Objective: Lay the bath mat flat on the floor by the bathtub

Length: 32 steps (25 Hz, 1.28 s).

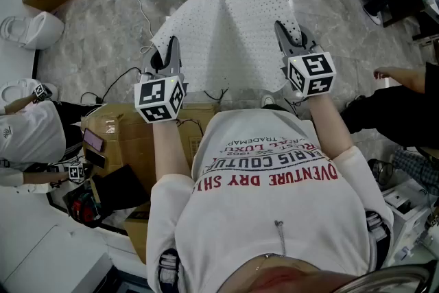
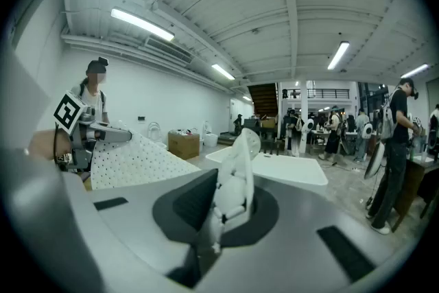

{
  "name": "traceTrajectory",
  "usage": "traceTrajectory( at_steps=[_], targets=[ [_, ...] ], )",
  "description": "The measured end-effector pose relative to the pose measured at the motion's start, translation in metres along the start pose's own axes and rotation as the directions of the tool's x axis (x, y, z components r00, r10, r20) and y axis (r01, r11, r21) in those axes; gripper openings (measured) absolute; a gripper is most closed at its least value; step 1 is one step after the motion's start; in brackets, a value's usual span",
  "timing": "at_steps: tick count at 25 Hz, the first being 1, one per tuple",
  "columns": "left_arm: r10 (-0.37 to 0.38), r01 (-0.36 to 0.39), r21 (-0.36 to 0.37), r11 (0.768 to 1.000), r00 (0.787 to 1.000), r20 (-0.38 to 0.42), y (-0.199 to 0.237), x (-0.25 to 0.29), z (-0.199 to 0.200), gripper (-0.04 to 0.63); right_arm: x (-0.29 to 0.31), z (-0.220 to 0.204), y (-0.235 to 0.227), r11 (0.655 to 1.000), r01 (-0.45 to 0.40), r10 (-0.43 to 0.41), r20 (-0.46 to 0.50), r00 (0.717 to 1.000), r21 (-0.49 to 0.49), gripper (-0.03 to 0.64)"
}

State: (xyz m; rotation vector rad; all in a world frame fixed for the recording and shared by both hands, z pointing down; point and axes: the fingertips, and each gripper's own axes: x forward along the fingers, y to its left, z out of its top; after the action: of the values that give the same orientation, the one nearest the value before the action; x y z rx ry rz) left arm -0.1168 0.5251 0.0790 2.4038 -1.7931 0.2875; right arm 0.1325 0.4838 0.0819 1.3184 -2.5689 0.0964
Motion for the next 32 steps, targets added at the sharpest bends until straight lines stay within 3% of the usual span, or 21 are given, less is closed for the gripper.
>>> traceTrajectory(
  at_steps=[8, 15, 21, 26, 32],
  targets=[
    [-0.015, 0.015, 0.0, 1.0, 1.0, -0.022, 0.008, 0.012, -0.008, 0.017, 0.015, -0.008, 0.004, 1.0, 0.002, -0.001, -0.023, 1.0, 0.003, 0.014],
    [-0.018, 0.017, -0.042, 0.999, 0.999, -0.029, 0.02, 0.024, -0.017, 0.017, 0.029, -0.016, -0.005, 0.998, 0.018, -0.016, -0.047, 0.999, 0.053, 0.015],
    [-0.031, 0.026, -0.057, 0.998, 0.996, -0.078, 0.026, 0.051, -0.028, 0.017, 0.048, -0.029, -0.022, 0.998, 0.019, -0.013, -0.101, 0.995, 0.059, 0.015],
    [-0.013, 0.006, -0.062, 0.998, 0.995, -0.103, 0.029, 0.096, -0.032, 0.017, 0.085, -0.043, -0.057, 0.996, 0.001, 0.009, -0.114, 0.993, 0.09, 0.015],
    [0.014, -0.024, -0.062, 0.998, 0.988, -0.154, 0.033, 0.187, -0.025, 0.017, 0.156, -0.041, -0.125, 0.994, -0.053, 0.066, -0.128, 0.99, 0.1, 0.015]
  ],
)
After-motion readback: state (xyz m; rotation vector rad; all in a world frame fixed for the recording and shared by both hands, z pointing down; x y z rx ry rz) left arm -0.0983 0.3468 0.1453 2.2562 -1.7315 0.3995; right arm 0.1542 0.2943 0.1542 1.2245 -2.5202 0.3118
